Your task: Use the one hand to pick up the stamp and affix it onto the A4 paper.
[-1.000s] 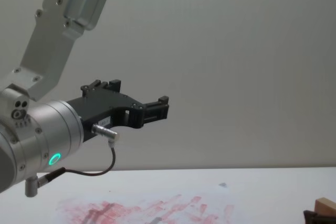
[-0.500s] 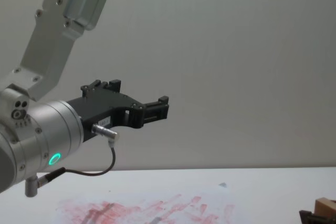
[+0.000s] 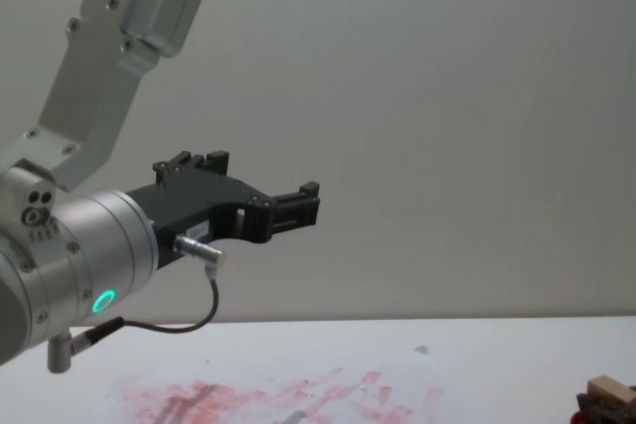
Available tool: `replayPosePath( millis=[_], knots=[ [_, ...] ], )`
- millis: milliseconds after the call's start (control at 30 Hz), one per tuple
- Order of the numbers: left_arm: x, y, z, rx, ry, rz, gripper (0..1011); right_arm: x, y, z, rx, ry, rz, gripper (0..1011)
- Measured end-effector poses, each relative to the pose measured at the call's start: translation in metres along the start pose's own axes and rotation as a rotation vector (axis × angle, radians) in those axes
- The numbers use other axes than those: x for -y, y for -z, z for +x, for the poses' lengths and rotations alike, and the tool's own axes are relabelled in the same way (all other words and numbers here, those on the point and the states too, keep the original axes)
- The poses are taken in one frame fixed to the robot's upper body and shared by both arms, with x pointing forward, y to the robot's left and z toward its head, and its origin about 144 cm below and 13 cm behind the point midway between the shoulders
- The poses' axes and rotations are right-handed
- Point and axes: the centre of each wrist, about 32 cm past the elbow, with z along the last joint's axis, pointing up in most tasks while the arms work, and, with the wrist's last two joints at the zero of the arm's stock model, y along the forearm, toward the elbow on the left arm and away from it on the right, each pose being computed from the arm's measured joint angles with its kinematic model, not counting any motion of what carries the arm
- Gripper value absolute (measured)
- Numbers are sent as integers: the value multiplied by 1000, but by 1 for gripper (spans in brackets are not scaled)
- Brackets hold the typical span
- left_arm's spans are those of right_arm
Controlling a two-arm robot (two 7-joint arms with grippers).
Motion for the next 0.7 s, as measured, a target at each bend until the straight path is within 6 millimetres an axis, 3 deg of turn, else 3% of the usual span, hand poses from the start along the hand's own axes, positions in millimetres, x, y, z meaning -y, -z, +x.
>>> replayPosePath(
  millis=[333, 700],
  knots=[
    [0, 0, 0, 0, 0, 0, 1001, 0, -6, -1, 22, -2, 34, 220],
    [0, 0, 0, 0, 0, 0, 1001, -5, -30, -6, 80, -60, 152, 220]
  ],
)
